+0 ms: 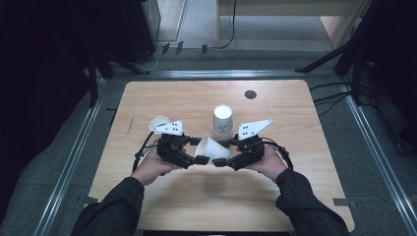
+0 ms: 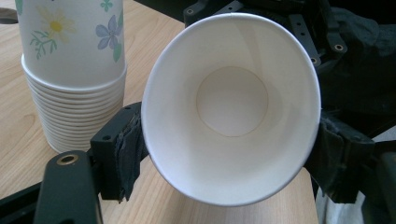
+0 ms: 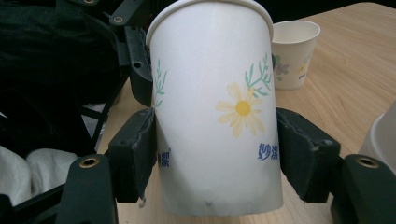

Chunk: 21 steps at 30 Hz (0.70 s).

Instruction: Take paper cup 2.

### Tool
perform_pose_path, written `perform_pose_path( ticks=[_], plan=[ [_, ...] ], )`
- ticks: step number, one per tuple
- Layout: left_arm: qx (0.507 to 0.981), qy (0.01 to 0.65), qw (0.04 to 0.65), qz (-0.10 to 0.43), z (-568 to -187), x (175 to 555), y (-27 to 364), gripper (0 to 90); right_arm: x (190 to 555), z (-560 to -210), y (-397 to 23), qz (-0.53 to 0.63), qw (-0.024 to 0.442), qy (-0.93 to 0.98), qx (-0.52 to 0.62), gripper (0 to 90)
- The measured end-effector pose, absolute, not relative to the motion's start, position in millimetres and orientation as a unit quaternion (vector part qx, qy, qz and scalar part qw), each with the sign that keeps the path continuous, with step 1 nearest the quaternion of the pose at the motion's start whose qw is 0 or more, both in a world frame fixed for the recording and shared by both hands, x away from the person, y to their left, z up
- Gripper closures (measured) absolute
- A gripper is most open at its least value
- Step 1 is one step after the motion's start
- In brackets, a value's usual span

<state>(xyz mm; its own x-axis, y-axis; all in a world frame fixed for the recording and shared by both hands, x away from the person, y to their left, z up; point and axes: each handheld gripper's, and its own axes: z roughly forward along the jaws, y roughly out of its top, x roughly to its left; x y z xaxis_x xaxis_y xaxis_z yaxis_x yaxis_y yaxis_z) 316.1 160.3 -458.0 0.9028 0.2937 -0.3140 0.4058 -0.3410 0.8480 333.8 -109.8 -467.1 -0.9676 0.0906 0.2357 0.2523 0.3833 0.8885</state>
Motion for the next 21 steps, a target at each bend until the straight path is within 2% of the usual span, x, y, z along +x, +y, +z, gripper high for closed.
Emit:
perform_pose_path(
  ticks=[21],
  plan=[
    [0.825,0.208,0.525,-0.039,-457.8,314.5,158.6,24.5,333.5,-468.6,-108.0,-0.530,0.071,-0.839,-0.099,33.4]
  ],
)
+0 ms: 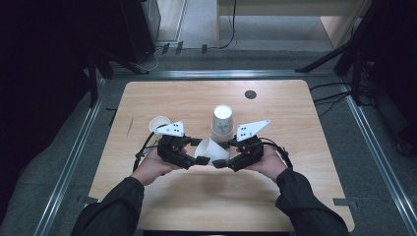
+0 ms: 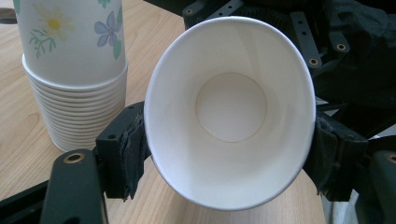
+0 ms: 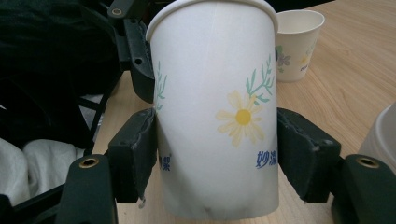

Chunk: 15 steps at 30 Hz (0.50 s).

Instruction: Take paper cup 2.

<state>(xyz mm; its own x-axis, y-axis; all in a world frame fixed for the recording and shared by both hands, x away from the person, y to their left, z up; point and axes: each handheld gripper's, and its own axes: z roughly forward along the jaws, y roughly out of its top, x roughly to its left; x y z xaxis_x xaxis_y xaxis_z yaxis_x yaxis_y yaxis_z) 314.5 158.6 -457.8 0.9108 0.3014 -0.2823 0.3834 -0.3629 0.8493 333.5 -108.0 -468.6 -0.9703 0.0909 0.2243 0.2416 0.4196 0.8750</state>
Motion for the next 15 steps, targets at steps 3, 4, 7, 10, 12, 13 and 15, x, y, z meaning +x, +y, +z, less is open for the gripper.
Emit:
perform_pose_path(
  ticks=[3,4,7,10,12,13,15],
  plan=[
    [0.823,0.208,0.527,-0.039,-457.6,314.2,158.4,24.5,334.0,-468.0,-108.2,-0.532,0.071,-0.838,-0.100,32.9],
    [0.823,0.208,0.527,-0.039,-457.6,314.2,158.3,24.5,334.0,-467.8,-108.3,-0.532,0.072,-0.838,-0.100,32.8],
    [0.823,0.207,0.527,-0.038,-457.6,314.1,158.1,24.5,334.2,-467.5,-108.8,-0.532,0.074,-0.837,-0.102,32.5],
    [0.823,0.210,0.527,-0.036,-457.3,314.4,159.2,24.6,334.3,-467.4,-109.3,-0.529,0.074,-0.839,-0.104,30.8],
    [0.822,0.210,0.528,-0.035,-456.9,314.7,160.2,24.6,334.2,-467.2,-110.1,-0.527,0.075,-0.840,-0.107,30.6],
    [0.822,0.210,0.529,-0.035,-456.8,314.6,160.5,24.6,334.4,-467.1,-110.4,-0.526,0.075,-0.840,-0.106,30.6],
    [0.821,0.211,0.529,-0.034,-456.4,314.5,161.1,24.5,334.5,-467.0,-111.0,-0.524,0.073,-0.842,-0.105,30.5]
  ],
)
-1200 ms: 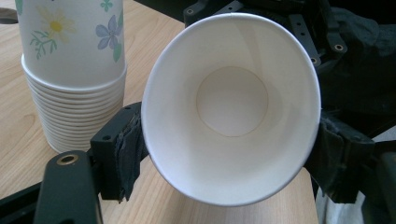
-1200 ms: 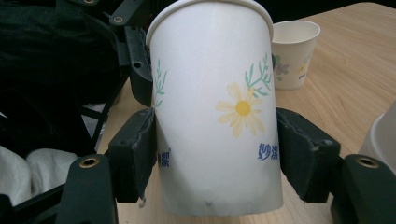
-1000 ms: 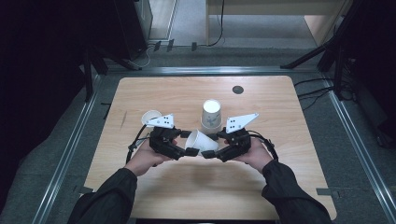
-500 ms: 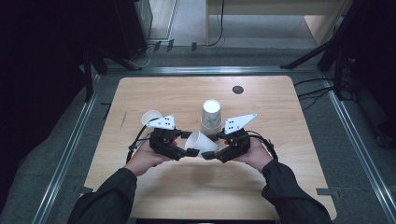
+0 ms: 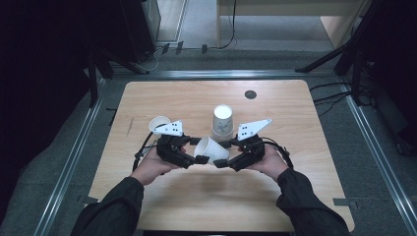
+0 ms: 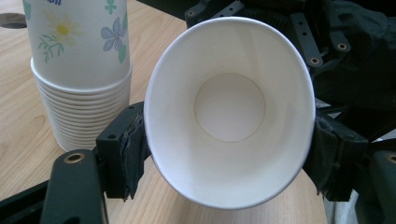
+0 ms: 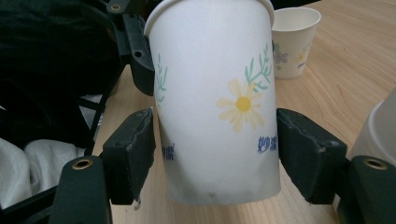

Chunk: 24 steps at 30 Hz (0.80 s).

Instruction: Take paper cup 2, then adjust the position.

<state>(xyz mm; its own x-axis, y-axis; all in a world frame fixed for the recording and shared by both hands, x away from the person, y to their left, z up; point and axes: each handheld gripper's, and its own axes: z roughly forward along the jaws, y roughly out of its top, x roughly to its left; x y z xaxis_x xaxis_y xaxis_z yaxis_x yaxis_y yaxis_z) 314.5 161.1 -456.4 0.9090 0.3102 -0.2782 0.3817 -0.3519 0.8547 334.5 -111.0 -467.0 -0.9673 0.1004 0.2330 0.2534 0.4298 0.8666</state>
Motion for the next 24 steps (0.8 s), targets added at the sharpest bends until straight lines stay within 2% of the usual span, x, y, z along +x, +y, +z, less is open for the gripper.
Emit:
perform_pose_path(
  ticks=[17,24],
  plan=[
    [0.820,0.224,0.527,-0.010,-449,315,175,24.6,335,-475,-128,-0.492,0.048,-0.861,-0.121,29.8],
    [0.831,0.238,0.503,0.005,-449,315,181,24.5,335,-478,-140,-0.479,0.026,-0.865,-0.149,31.1]
  ],
)
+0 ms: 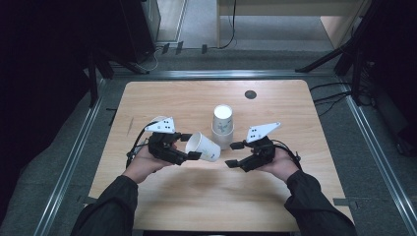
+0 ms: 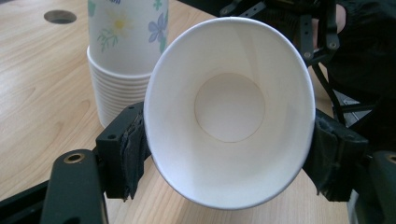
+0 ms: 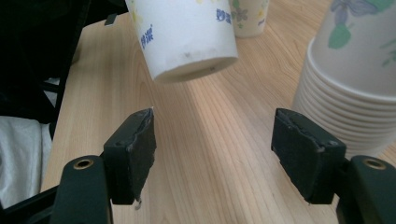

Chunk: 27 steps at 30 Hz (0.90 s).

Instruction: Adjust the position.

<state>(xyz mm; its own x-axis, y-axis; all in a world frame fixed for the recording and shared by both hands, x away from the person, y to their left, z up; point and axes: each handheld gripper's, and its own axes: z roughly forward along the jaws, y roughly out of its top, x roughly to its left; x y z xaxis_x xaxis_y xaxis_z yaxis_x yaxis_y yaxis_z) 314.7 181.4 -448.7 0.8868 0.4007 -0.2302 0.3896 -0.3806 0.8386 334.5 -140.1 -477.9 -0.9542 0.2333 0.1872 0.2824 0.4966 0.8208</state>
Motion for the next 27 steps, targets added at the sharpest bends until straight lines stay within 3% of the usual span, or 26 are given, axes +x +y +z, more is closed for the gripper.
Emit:
perform_pose_path(
  ticks=[27],
  plan=[
    [0.853,0.277,0.439,0.051,-446,312,204,24.5,337,-485,-155,-0.455,-0.015,-0.867,-0.202,32.5]
  ],
)
